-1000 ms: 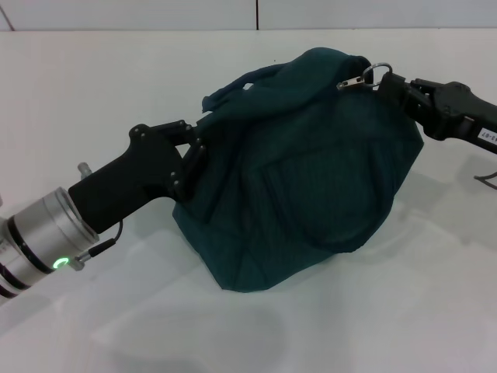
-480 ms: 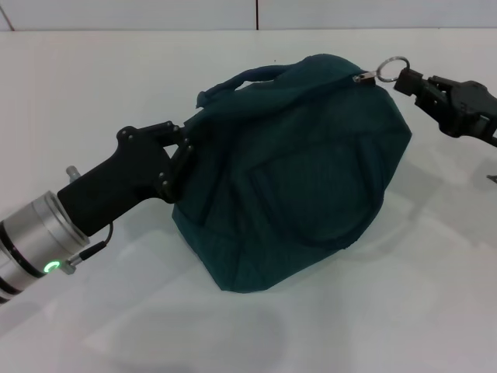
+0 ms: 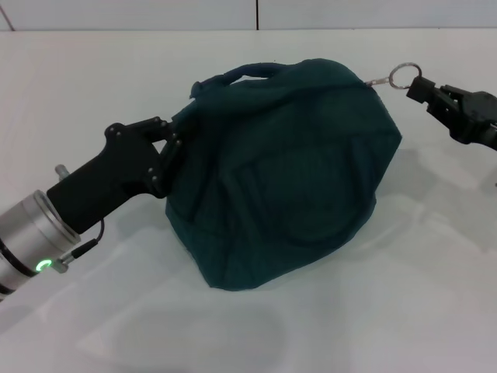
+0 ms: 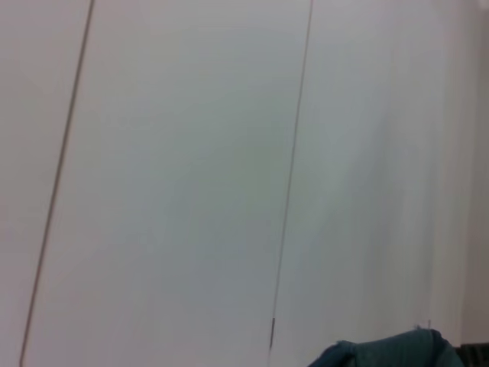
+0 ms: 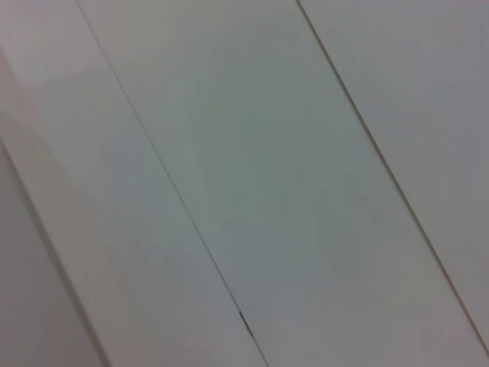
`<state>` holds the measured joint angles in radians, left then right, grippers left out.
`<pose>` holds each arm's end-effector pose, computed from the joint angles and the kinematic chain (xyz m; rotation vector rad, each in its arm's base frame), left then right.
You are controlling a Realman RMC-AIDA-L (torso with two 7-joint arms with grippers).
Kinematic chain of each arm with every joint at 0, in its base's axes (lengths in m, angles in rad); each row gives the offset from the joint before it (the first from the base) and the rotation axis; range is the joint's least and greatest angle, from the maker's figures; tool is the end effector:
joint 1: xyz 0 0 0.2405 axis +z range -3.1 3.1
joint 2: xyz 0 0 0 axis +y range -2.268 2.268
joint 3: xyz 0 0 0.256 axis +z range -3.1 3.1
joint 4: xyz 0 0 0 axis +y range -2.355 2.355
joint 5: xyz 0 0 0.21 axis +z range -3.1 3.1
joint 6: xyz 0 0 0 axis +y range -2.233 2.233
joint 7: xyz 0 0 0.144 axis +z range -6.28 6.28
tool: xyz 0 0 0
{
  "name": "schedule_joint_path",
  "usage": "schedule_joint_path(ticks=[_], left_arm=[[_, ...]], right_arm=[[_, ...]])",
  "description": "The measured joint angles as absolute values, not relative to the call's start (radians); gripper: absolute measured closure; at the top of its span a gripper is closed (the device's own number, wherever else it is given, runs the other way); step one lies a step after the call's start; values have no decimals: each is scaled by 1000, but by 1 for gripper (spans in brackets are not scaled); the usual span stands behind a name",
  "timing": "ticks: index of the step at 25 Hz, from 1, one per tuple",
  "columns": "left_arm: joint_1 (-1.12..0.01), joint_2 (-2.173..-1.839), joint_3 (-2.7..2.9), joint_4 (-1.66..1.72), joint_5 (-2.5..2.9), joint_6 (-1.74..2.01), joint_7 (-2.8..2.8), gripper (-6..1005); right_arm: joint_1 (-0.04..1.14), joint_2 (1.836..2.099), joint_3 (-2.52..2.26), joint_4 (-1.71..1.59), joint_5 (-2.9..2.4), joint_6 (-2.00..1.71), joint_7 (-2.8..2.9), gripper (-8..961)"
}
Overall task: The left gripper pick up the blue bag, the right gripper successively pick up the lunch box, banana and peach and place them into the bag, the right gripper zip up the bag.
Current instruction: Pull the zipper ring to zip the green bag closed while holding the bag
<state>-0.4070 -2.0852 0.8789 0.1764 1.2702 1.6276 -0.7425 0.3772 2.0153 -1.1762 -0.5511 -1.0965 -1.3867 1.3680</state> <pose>-0.2738 0.2783 -0.0286 -2.2254 -0.4406 -1.2209 0.2578 0.3318 0.0155 -2.2941 0.8175 1.2234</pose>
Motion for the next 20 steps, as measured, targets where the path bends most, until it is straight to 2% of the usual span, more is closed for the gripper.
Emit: schedule_joint_path(ticks=[20], left_arm=[[-408,-2082,879,190,1245,1629,-743,948]], right_arm=[[351,2006,-1156,-470,-1106,-1377,1351,952]])
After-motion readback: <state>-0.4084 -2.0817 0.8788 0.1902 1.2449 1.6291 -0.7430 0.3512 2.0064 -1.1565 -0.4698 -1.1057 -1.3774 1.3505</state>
